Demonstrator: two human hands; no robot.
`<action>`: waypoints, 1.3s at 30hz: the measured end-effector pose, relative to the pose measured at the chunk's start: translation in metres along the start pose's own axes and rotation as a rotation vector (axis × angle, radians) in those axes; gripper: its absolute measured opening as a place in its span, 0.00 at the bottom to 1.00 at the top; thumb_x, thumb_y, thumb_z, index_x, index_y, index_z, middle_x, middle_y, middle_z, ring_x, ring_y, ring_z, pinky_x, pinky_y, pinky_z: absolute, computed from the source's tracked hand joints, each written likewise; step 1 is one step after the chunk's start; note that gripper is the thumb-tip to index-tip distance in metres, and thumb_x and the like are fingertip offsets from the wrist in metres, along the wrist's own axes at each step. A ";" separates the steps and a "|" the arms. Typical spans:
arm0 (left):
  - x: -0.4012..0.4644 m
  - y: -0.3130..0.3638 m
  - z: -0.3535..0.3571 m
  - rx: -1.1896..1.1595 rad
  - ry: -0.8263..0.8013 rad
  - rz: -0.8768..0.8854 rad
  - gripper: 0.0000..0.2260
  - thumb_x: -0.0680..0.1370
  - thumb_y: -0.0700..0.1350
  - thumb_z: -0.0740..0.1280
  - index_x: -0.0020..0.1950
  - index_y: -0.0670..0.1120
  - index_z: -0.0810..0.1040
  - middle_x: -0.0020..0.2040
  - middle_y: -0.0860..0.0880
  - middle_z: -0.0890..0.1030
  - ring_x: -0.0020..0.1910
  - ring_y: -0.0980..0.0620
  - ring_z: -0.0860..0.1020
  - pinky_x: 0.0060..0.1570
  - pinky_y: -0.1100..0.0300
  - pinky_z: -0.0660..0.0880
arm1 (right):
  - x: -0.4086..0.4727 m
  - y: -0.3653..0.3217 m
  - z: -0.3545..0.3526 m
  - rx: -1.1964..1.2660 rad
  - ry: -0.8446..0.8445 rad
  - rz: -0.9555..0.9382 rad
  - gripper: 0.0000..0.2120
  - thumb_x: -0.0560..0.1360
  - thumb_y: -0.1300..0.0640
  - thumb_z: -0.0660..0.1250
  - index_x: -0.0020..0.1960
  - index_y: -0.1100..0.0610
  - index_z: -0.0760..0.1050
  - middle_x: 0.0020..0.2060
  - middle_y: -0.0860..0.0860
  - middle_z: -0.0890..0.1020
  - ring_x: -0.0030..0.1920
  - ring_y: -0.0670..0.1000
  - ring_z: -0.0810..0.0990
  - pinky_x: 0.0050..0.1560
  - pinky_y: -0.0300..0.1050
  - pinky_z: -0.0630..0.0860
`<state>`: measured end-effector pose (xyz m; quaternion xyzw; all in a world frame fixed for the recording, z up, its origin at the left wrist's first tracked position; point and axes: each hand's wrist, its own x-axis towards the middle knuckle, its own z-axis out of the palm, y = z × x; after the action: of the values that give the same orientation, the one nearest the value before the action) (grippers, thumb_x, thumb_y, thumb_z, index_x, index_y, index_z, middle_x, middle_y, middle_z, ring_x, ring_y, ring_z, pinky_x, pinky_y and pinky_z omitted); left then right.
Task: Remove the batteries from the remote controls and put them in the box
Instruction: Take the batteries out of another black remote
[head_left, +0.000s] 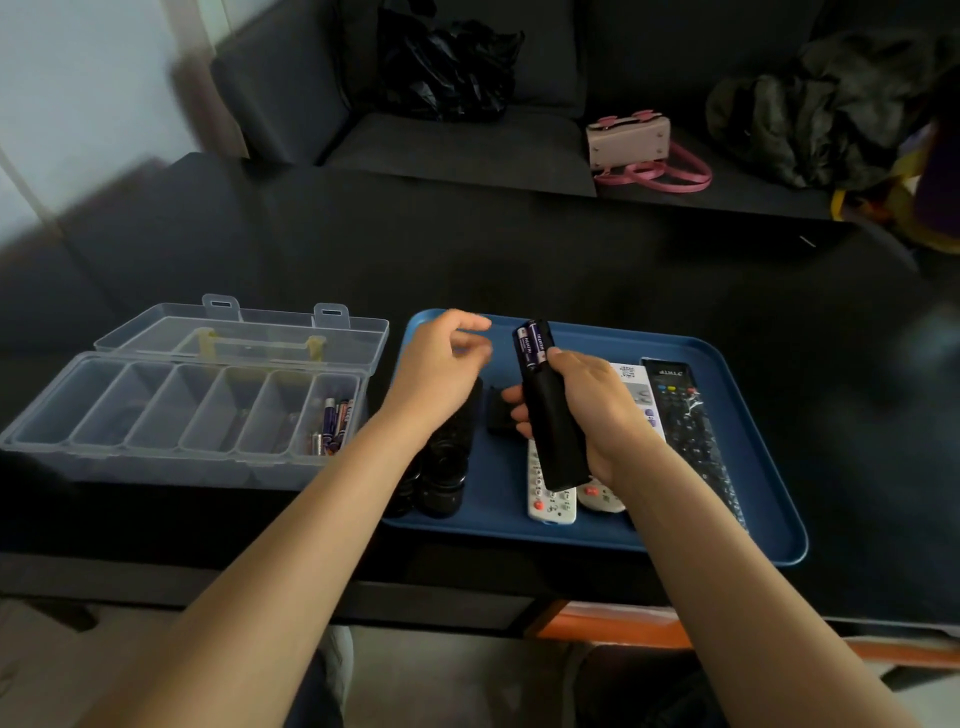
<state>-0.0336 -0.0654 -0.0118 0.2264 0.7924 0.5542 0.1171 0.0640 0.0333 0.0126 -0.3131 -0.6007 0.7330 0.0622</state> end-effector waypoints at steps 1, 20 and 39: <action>0.001 -0.001 0.003 0.115 0.009 0.052 0.12 0.76 0.37 0.64 0.58 0.46 0.76 0.52 0.49 0.80 0.52 0.53 0.78 0.53 0.65 0.71 | 0.001 0.000 -0.002 0.004 0.014 -0.004 0.13 0.83 0.54 0.52 0.48 0.59 0.71 0.37 0.60 0.80 0.31 0.53 0.76 0.34 0.44 0.76; 0.002 -0.006 0.016 0.585 -0.226 0.237 0.30 0.68 0.44 0.75 0.67 0.46 0.68 0.61 0.44 0.66 0.60 0.47 0.69 0.57 0.64 0.63 | 0.005 0.003 -0.012 -0.039 0.038 0.015 0.13 0.83 0.54 0.51 0.50 0.60 0.71 0.38 0.61 0.79 0.31 0.53 0.77 0.33 0.44 0.75; -0.014 0.004 0.000 0.347 -0.567 0.181 0.13 0.79 0.46 0.61 0.64 0.54 0.71 0.51 0.47 0.80 0.51 0.49 0.78 0.54 0.50 0.73 | 0.010 0.004 -0.013 0.085 -0.034 0.050 0.14 0.82 0.55 0.53 0.50 0.62 0.74 0.36 0.59 0.79 0.30 0.52 0.77 0.31 0.44 0.76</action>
<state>-0.0202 -0.0714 -0.0085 0.4573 0.7875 0.3344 0.2427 0.0644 0.0479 0.0037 -0.3126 -0.5620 0.7644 0.0467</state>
